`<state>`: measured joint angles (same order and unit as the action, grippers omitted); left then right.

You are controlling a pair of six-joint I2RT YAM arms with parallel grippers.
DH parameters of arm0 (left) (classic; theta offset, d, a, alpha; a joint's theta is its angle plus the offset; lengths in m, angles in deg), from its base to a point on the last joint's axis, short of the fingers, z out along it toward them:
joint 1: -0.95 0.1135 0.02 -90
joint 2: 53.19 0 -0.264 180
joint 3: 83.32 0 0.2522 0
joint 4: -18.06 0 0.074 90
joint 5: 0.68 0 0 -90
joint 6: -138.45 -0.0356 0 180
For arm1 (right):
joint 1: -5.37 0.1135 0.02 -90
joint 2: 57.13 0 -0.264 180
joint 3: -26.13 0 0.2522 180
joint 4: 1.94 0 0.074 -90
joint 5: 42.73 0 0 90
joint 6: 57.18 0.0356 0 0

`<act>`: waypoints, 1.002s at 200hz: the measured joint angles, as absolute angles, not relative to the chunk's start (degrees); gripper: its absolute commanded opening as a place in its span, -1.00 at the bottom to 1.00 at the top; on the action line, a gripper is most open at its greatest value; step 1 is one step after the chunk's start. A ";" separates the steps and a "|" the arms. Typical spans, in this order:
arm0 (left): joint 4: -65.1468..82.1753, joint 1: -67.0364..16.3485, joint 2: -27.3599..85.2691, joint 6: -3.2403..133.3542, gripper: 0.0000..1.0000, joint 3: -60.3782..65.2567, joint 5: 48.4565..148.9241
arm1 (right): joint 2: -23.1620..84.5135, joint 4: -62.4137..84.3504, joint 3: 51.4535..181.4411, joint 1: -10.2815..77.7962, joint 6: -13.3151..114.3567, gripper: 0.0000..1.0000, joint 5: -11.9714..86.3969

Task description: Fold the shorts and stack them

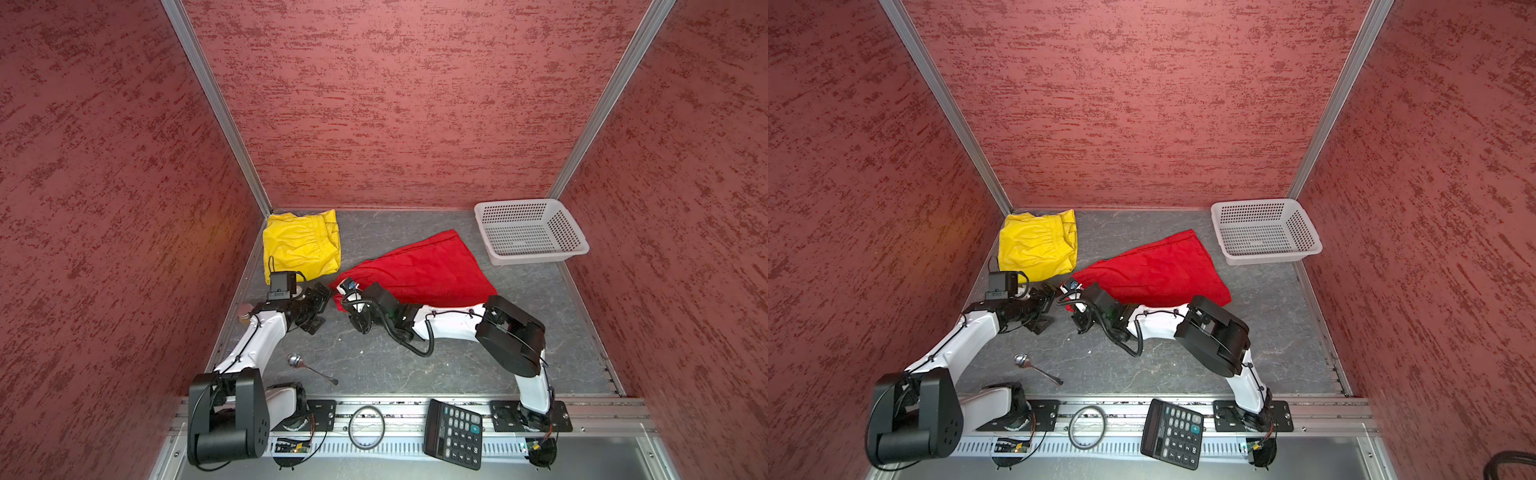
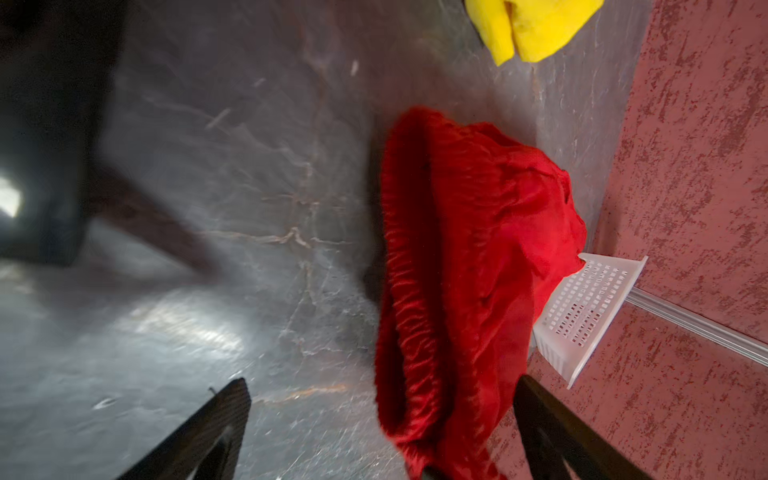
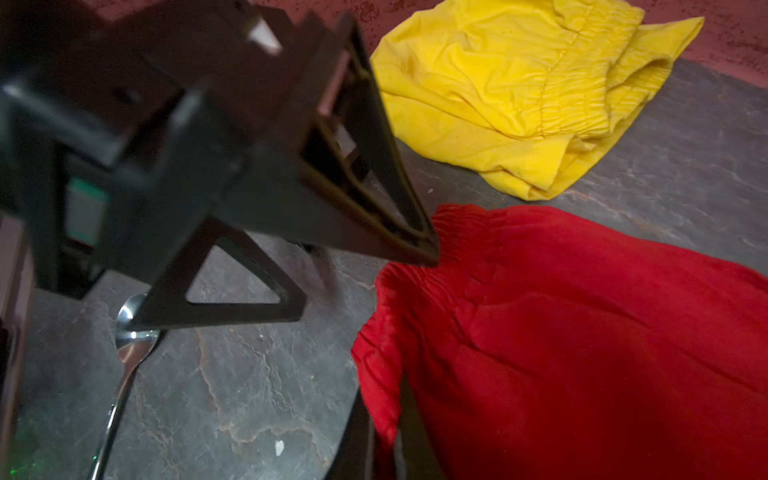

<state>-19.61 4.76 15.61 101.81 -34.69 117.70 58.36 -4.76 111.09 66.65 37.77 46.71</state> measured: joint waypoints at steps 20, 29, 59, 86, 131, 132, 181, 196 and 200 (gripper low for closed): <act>-15.28 2.57 16.92 104.44 0.99 -34.69 117.26 | 58.36 -5.07 110.61 66.54 38.67 -1.00 45.90; -13.42 1.94 17.27 105.55 0.99 -34.80 117.00 | 58.36 -5.26 110.37 66.37 39.06 -1.00 45.72; -7.65 -1.01 18.64 108.72 0.99 -36.04 115.51 | 58.36 -6.62 109.56 65.73 40.83 -1.00 44.96; -3.04 -4.99 22.27 111.72 0.99 -38.60 114.64 | 58.36 -8.06 108.89 64.84 42.51 -1.00 44.37; 5.73 -9.60 29.42 115.61 0.89 -37.75 114.73 | 58.14 -9.85 106.68 63.74 45.14 -1.00 43.80; 5.88 -9.73 29.62 115.61 0.87 -37.64 114.75 | 58.14 -9.85 106.66 63.72 45.20 -1.00 43.80; 9.09 -11.22 33.42 117.44 -0.36 -36.50 114.29 | 58.09 -11.54 104.16 63.04 49.42 -0.47 41.31; 8.06 -11.15 33.44 117.35 -0.67 -36.48 113.63 | 57.37 -12.80 102.59 62.61 50.45 -0.14 40.92; 7.63 -11.11 33.44 117.11 -0.74 -36.46 113.53 | 57.00 -12.80 102.20 62.41 50.75 -0.05 40.72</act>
